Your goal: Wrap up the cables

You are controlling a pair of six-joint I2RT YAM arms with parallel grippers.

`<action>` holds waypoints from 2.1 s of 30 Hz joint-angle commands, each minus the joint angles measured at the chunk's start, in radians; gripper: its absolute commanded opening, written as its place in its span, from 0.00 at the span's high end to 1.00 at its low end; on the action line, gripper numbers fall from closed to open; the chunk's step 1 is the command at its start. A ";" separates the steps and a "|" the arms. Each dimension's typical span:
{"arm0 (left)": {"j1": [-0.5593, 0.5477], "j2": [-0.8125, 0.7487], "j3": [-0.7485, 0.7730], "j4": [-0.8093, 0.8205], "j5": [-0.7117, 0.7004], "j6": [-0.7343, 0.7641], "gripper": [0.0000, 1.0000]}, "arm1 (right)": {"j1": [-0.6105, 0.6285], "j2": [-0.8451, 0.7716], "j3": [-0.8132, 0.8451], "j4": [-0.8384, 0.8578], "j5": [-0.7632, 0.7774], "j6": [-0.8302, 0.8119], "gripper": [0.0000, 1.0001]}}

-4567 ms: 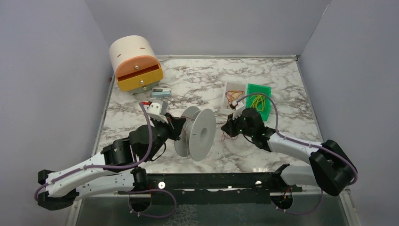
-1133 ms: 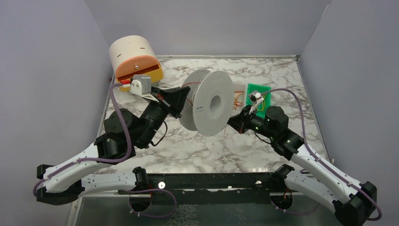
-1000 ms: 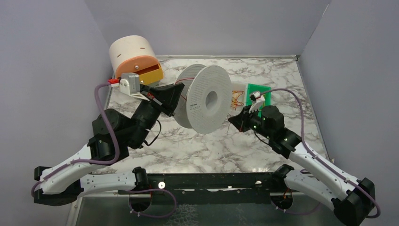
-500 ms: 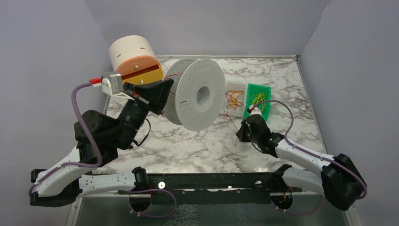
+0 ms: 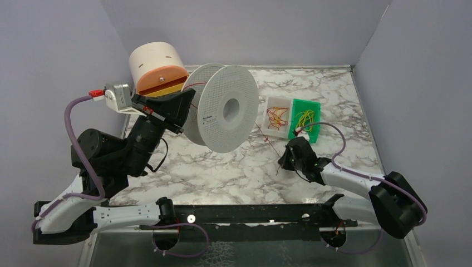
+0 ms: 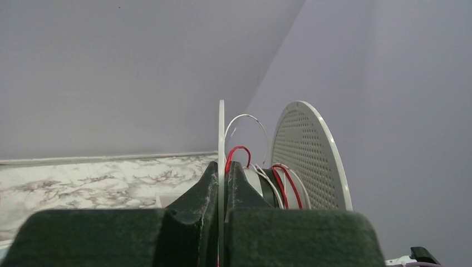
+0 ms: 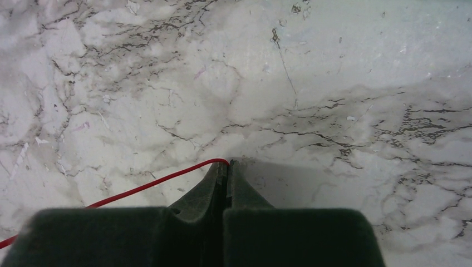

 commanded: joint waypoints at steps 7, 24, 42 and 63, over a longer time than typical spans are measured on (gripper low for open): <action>-0.004 -0.051 0.108 0.070 -0.069 0.084 1.00 | -0.007 0.034 -0.038 -0.027 0.076 0.156 0.99; -0.004 -0.212 0.156 -0.087 -0.093 0.085 1.00 | -0.007 -0.020 -0.044 -0.074 0.141 0.247 0.99; -0.005 -0.114 0.139 -0.123 0.041 0.030 1.00 | -0.007 -0.365 0.046 -0.056 -0.163 -0.173 0.30; -0.004 -0.006 0.118 -0.092 0.106 -0.004 1.00 | -0.006 -0.407 0.224 0.384 -0.881 -0.290 0.28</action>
